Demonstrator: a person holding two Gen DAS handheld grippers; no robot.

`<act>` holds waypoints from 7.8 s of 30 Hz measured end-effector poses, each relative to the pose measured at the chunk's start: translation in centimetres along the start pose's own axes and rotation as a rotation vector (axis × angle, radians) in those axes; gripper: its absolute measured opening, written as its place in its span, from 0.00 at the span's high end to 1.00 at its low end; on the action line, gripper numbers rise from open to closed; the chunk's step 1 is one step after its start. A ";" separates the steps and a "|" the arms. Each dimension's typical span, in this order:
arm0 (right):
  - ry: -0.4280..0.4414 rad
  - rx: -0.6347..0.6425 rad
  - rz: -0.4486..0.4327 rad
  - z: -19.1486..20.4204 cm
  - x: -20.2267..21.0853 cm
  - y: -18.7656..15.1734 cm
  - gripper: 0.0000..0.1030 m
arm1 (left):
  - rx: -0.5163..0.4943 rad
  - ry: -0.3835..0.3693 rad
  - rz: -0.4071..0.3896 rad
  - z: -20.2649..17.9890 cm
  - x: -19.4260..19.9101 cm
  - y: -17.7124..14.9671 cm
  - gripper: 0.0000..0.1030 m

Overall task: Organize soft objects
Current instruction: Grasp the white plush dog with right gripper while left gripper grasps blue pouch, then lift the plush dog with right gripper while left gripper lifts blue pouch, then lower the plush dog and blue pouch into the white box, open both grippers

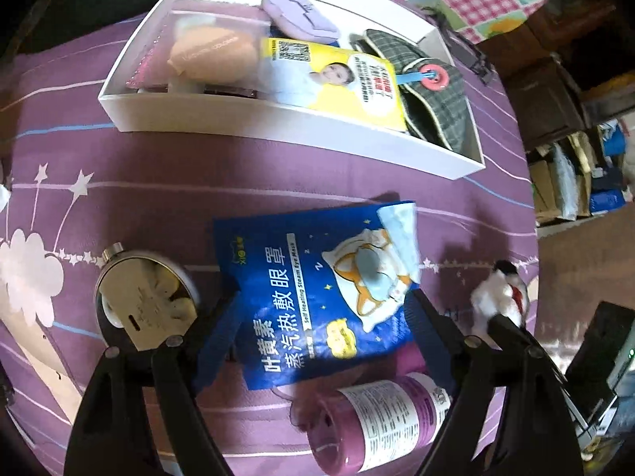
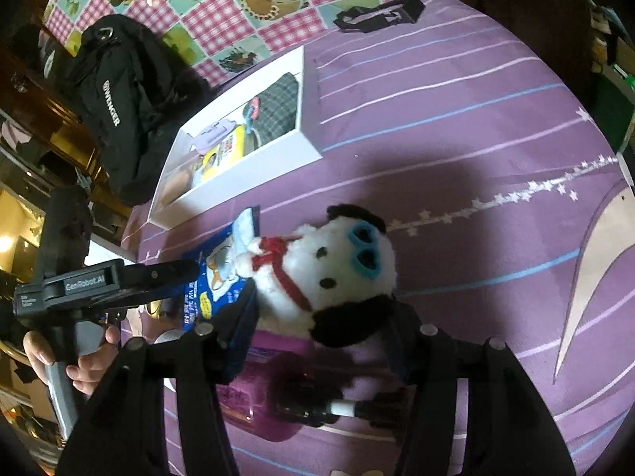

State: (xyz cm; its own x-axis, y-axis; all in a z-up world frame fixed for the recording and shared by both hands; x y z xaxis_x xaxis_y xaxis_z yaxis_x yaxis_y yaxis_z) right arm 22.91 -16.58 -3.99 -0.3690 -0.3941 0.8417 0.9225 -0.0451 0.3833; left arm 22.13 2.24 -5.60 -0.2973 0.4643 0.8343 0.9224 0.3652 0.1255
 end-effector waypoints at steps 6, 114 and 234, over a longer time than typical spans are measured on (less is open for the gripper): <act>0.029 -0.031 -0.002 -0.6 0.5 0.2 0.44 | -0.045 0.159 0.059 -1.3 -2.5 0.3 0.00; 0.114 0.042 0.175 3.8 -3.4 1.2 0.46 | 0.265 -0.081 0.115 2.0 2.0 -1.7 0.00; 0.135 -0.030 -0.061 9.4 -5.6 13.3 0.59 | -0.006 -0.066 -0.083 0.8 4.1 18.6 0.00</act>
State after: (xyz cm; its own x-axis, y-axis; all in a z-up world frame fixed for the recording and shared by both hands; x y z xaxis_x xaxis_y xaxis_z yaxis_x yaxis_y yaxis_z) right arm 36.22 -6.30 -0.04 -0.4079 -0.5099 0.7574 0.9025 -0.0996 0.4190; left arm 37.87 11.63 -0.28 -0.3885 0.4847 0.7837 0.8953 0.3998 0.1966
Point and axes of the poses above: each gripper's, at about its wrist camera, not at the fingertips, and x roughly against the way its jaws point, z to its left, y to its top, the point moved 7 cm from there along -x, roughly the way its jaws point, and after that the axes turned 12 degrees about -y, right-handed, at the moved point
